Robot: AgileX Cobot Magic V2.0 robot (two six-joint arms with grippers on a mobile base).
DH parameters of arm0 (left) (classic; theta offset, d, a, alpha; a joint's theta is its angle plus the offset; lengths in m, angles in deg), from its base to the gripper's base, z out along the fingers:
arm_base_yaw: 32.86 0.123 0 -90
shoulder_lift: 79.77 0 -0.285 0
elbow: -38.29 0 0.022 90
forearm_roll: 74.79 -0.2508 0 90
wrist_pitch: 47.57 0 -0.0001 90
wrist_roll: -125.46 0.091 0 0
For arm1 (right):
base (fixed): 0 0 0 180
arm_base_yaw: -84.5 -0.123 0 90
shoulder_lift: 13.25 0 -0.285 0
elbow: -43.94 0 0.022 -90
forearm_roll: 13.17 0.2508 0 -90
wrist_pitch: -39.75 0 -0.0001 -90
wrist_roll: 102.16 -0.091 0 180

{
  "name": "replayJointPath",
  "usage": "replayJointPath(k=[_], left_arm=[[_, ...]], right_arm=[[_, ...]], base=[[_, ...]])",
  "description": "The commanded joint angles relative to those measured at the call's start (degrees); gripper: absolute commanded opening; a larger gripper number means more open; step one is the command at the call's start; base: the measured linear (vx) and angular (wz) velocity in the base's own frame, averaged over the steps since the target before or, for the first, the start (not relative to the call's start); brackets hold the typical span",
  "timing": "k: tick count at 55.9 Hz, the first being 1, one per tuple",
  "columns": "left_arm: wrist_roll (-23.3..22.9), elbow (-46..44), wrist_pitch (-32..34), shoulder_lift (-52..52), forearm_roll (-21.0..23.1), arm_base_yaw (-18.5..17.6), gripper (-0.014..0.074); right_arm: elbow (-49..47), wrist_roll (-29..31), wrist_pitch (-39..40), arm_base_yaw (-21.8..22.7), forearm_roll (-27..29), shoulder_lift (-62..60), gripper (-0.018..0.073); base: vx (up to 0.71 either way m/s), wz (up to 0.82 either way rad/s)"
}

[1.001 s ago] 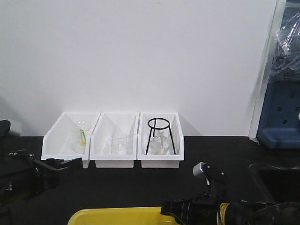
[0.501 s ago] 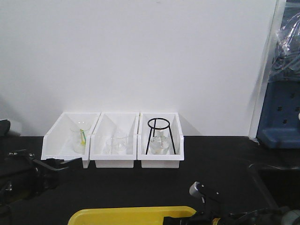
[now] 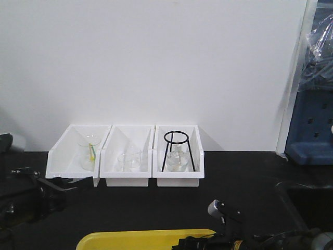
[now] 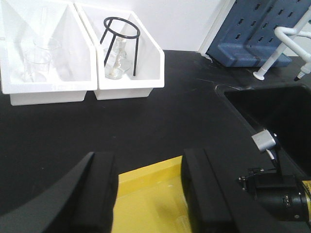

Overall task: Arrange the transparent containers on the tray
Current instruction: 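Lower the right gripper's test tube into the yellow tray beside the other, then open both grippers and lift them away from the tray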

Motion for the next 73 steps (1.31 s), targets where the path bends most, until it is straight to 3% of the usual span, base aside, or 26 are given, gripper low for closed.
replayJointPath(k=[1, 10, 15, 21, 27, 35, 42, 55, 63, 73], left_arm=[[-0.1, -1.8, -0.4, -1.4, -1.3, -0.3, 0.0435], [-0.1, -1.8, 0.5, -1.4, -1.3, -0.3, 0.0419], [-0.1, -1.8, 2.8, -1.4, -1.4, -0.3, 0.0363], [-0.1, -1.8, 6.6, -1.4, -4.3, -0.3, 0.0214], [0.0, -1.5, 10.9, -1.4, -4.4, -0.3, -0.0011], [0.0, -1.3, 16.9, -2.2, -4.4, -0.3, -0.0004], [1.4, 2.7, 19.4, -6.4, -4.4, -0.3, 0.0], [1.6, 15.3, 18.0, -19.3, -4.4, -0.3, 0.0], [3.4, 19.5, 15.7, -25.3, -4.4, -0.3, 0.0], [3.4, 19.9, 15.9, -28.5, -4.3, -0.3, 0.0]], right_arm=[[-1.1, 0.5, 1.5, 0.3, 0.3, -2.6, 0.0581], [-1.1, 1.3, 6.5, 0.3, -0.2, -5.2, 0.0441], [-1.1, 1.9, 7.5, 0.3, -1.9, -8.7, 0.0262], [-1.1, 2.2, 7.1, 0.3, -8.0, -15.9, -0.0013], [-1.1, 2.2, 5.2, 0.3, -16.5, -25.0, -0.0013], [-1.1, -1.8, 4.7, 0.3, -31.1, -36.5, -0.0013], [3.2, -2.4, 3.8, 0.3, -31.0, -47.2, -0.0013], [16.3, -2.3, -3.1, 0.3, -30.9, -64.0, -0.0013], [20.8, -2.3, -9.1, 0.3, -30.9, -69.8, -0.0013], [23.1, -2.3, -11.0, 0.3, -30.9, -72.3, -0.0013]], base=[[0.0, 0.0], [0.0, 0.0], [0.0, 0.0], [0.0, 0.0], [0.0, 0.0], [0.0, 0.0], [0.0, 0.0], [0.0, 0.0], [0.0, 0.0], [0.0, 0.0]])
